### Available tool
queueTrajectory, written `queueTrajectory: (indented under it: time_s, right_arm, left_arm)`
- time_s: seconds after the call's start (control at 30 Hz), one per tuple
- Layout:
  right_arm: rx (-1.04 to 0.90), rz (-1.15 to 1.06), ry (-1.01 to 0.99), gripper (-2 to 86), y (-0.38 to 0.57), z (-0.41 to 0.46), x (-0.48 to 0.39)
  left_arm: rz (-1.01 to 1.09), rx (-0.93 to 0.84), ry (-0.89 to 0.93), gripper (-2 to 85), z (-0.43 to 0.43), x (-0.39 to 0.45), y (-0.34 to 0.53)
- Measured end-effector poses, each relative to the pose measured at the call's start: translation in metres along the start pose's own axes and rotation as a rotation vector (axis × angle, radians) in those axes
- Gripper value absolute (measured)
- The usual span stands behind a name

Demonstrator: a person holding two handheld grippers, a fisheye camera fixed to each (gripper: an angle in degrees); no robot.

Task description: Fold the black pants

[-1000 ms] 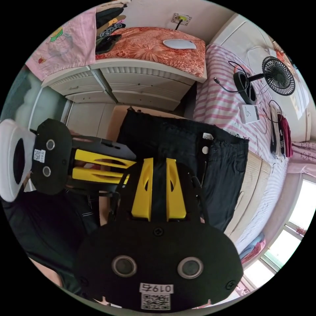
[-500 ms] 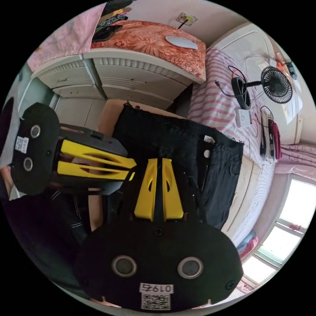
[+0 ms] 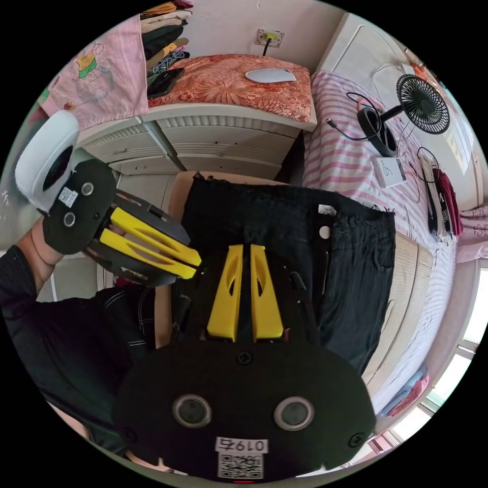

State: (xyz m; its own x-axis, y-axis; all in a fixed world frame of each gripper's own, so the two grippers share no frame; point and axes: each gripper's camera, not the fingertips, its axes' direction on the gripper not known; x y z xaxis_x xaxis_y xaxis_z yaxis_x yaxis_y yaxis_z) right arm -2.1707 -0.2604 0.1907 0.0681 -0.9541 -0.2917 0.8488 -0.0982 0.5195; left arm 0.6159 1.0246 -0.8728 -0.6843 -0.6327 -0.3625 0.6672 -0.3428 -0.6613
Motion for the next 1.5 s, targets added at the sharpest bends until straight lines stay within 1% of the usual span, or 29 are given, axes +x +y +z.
queueTrajectory:
  time_s: [0.13,0.2,0.3,0.4,0.5,0.63,0.7,0.73,0.8,0.83,0.93,1.0,1.07,1.1,1.2,1.33,1.5]
  right_arm:
    - [-0.019,-0.008,0.003,1.4,0.009,-0.011,-0.008]
    - [-0.024,-0.01,0.014,1.8,0.013,-0.016,-0.013]
    - [-0.021,-0.007,0.023,3.2,0.024,-0.028,-0.023]
    - [0.001,-0.009,0.017,4.7,0.04,-0.047,-0.03]
    - [0.053,0.007,-0.02,6.2,0.068,-0.081,-0.033]
    - [0.264,0.028,-0.103,5.9,0.134,-0.152,-0.043]
    - [0.354,0.029,-0.123,5.7,0.169,-0.177,-0.055]
    - [0.406,0.018,-0.122,5.6,0.193,-0.188,-0.068]
    - [0.449,0.004,-0.105,5.5,0.227,-0.198,-0.094]
    - [0.455,-0.013,-0.091,5.9,0.247,-0.199,-0.116]
    - [0.435,-0.029,-0.063,8.0,0.28,-0.199,-0.173]
    - [0.399,-0.047,0.009,8.7,0.294,-0.202,-0.206]
    - [0.291,-0.064,0.2,9.0,0.305,-0.207,-0.239]
    - [0.276,-0.069,0.228,9.0,0.309,-0.21,-0.245]
    - [0.284,-0.037,0.232,8.6,0.332,-0.238,-0.267]
    - [0.249,-0.024,0.304,8.3,0.355,-0.272,-0.29]
    - [0.241,0.009,0.281,5.5,0.371,-0.314,-0.305]
  left_arm:
    - [-0.054,-0.04,0.056,1.2,0.001,-0.021,-0.005]
    - [-0.083,-0.063,0.031,1.3,0.006,-0.028,-0.006]
    - [-0.043,-0.081,-0.035,1.3,0.005,-0.023,-0.006]
    - [-0.076,-0.071,0.0,1.3,0.0,-0.032,-0.007]
    - [-0.091,-0.021,0.031,1.2,-0.016,-0.038,0.001]
    - [-0.133,0.076,-0.004,1.0,-0.046,-0.049,0.016]
    - [-0.281,0.167,-0.051,0.9,-0.068,-0.069,0.031]
    - [-0.32,0.186,-0.065,0.9,-0.072,-0.075,0.035]
    - [-0.475,0.215,-0.098,0.9,-0.078,-0.095,0.054]
    - [-0.503,0.221,-0.093,0.9,-0.078,-0.098,0.058]
    - [-0.562,0.254,0.015,1.0,-0.07,-0.107,0.07]
    - [-0.615,0.256,0.051,1.0,-0.063,-0.111,0.073]
    - [-0.644,0.269,0.057,1.0,-0.06,-0.112,0.074]
    - [-0.652,0.28,0.06,1.1,-0.06,-0.112,0.074]
    - [-0.664,0.29,0.038,1.1,-0.058,-0.11,0.073]
    - [-0.694,0.29,0.033,1.3,-0.052,-0.11,0.075]
    - [-0.652,0.301,0.025,1.0,-0.052,-0.096,0.072]
